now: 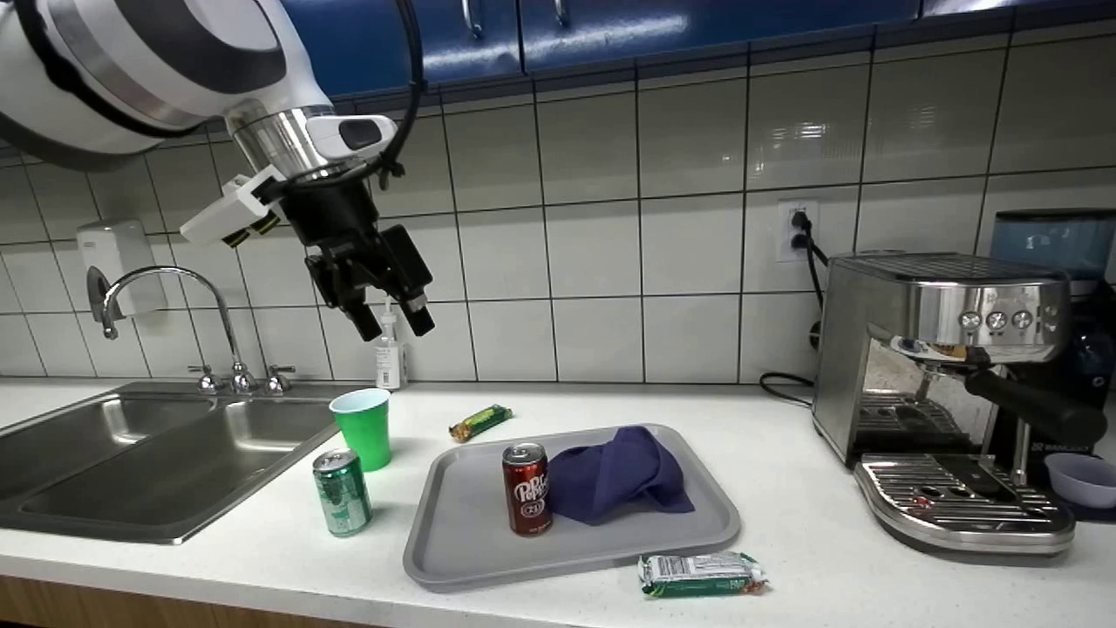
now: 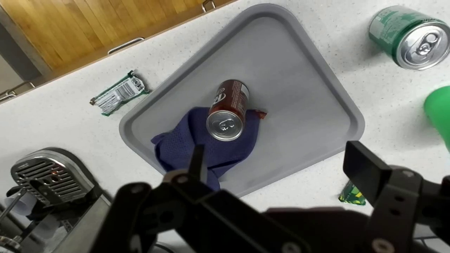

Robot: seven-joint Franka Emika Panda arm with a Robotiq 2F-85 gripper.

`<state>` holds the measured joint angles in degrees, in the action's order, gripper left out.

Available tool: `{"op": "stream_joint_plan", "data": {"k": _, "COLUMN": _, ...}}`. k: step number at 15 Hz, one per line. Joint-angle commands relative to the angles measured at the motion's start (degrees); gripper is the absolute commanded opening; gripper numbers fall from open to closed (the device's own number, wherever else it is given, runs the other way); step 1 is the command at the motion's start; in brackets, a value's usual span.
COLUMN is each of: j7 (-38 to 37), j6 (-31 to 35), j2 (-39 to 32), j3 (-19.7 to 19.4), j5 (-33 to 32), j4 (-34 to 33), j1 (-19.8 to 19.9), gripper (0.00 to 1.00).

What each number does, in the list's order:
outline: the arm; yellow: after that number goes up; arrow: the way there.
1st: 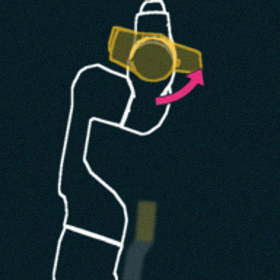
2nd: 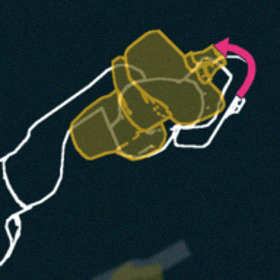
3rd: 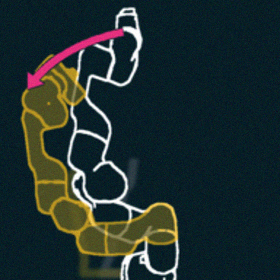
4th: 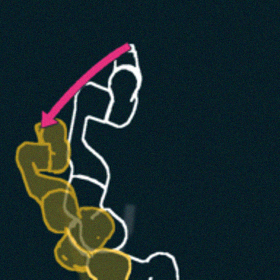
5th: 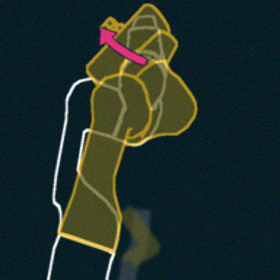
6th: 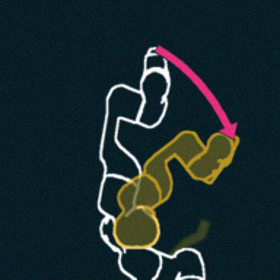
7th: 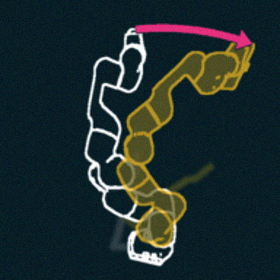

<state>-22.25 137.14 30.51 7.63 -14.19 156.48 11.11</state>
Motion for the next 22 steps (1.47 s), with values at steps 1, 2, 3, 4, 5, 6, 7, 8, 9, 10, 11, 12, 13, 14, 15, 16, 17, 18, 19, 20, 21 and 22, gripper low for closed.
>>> {"op": "stream_joint_plan", "data": {"k": 1, "j7": 1.94, "j6": 2.57, "j2": -2.28, "j3": -2.16, "j5": 0.37, "j4": -0.28, "j1": -0.39, "gripper": 1.00}}
{"op": "stream_joint_plan", "data": {"k": 2, "j7": 2.13, "j6": 3.05, "j2": -2.95, "j3": -2.59, "j5": 0.34, "j4": -0.38, "j1": -0.22, "gripper": 1.00}}
{"op": "stream_joint_plan", "data": {"k": 3, "j7": 2.42, "j6": 3.70, "j2": -3.56, "j3": -3.13, "j5": 0.43, "j4": -0.42, "j1": -0.13, "gripper": 1.00}}
{"op": "stream_joint_plan", "data": {"k": 4, "j7": 2.80, "j6": 4.42, "j2": -4.28, "j3": -3.76, "j5": 0.61, "j4": -0.48, "j1": -0.07, "gripper": 1.00}}
{"op": "stream_joint_plan", "data": {"k": 5, "j7": 3.06, "j6": 4.97, "j2": -4.98, "j3": -4.31, "j5": 0.76, "j4": -0.58, "j1": 0.00, "gripper": 1.00}}
{"op": "stream_joint_plan", "data": {"k": 6, "j7": 3.47, "j6": 5.63, "j2": -5.70, "j3": -4.96, "j5": 0.97, "j4": -0.68, "j1": 0.03, "gripper": 1.00}}
{"op": "stream_joint_plan", "data": {"k": 7, "j7": 3.55, "j6": 6.32, "j2": -6.40, "j3": -5.39, "j5": 0.98, "j4": -0.77, "j1": 0.14, "gripper": 1.00}}
{"op": "stream_joint_plan", "data": {"k": 8, "j7": 3.80, "j6": 6.94, "j2": -7.13, "j3": -5.93, "j5": 1.12, "j4": -0.86, "j1": 0.18, "gripper": 1.00}}
{"op": "stream_joint_plan", "data": {"k": 9, "j7": 4.04, "j6": 7.52, "j2": -8.03, "j3": -6.47, "j5": 1.33, "j4": -1.01, "j1": 0.18, "gripper": 1.00}}
{"op": "stream_joint_plan", "data": {"k": 10, "j7": 3.89, "j6": 8.27, "j2": -8.78, "j3": -6.68, "j5": 1.07, "j4": -1.12, "j1": 0.43, "gripper": 1.00}}
{"op": "stream_joint_plan", "data": {"k": 11, "j7": 4.14, "j6": 8.91, "j2": -9.72, "j3": -7.13, "j5": 1.18, "j4": -1.28, "j1": 0.45, "gripper": 1.00}}
{"op": "stream_joint_plan", "data": {"k": 12, "j7": 3.99, "j6": 9.54, "j2": -10.54, "j3": -7.36, "j5": 0.98, "j4": -1.40, "j1": 0.66, "gripper": 1.00}}
{"op": "stream_joint_plan", "data": {"k": 13, "j7": 4.12, "j6": 10.12, "j2": -11.52, "j3": -7.79, "j5": 1.09, "j4": -1.63, "j1": 0.71, "gripper": 1.00}}
{"op": "stream_joint_plan", "data": {"k": 14, "j7": 4.23, "j6": 10.80, "j2": -12.38, "j3": -8.15, "j5": 1.07, "j4": -1.82, "j1": 0.81, "gripper": 1.00}}
{"op": "stream_joint_plan", "data": {"k": 15, "j7": 4.42, "j6": 11.32, "j2": -13.30, "j3": -8.56, "j5": 1.22, "j4": -2.08, "j1": 0.77, "gripper": 1.00}}
{"op": "stream_joint_plan", "data": {"k": 16, "j7": 4.71, "j6": 11.85, "j2": -14.26, "j3": -9.03, "j5": 1.43, "j4": -2.37, "j1": 0.70, "gripper": 1.00}}
{"op": "stream_joint_plan", "data": {"k": 17, "j7": 4.92, "j6": 12.61, "j2": -15.33, "j3": -9.47, "j5": 1.51, "j4": -2.68, "j1": 0.72, "gripper": 1.00}}
{"op": "stream_joint_plan", "data": {"k": 18, "j7": 5.32, "j6": 13.11, "j2": -16.25, "j3": -9.96, "j5": 1.77, "j4": -2.99, "j1": 0.62, "gripper": 1.00}}
{"op": "stream_joint_plan", "data": {"k": 19, "j7": 5.46, "j6": 13.79, "j2": -17.32, "j3": -10.31, "j5": 1.76, "j4": -3.39, "j1": 0.68, "gripper": 1.00}}
{"op": "stream_joint_plan", "data": {"k": 20, "j7": 5.63, "j6": 14.38, "j2": -18.26, "j3": -10.68, "j5": 1.82, "j4": -3.79, "j1": 0.68, "gripper": 1.00}}
{"op": "stream_joint_plan", "data": {"k": 21, "j7": 5.70, "j6": 14.93, "j2": -19.24, "j3": -11.00, "j5": 1.75, "j4": -4.21, "j1": 0.71, "gripper": 1.00}}
{"op": "stream_joint_plan", "data": {"k": 22, "j7": 5.86, "j6": 15.29, "j2": -20.17, "j3": -11.38, "j5": 1.93, "j4": -4.62, "j1": 0.58, "gripper": 1.00}}
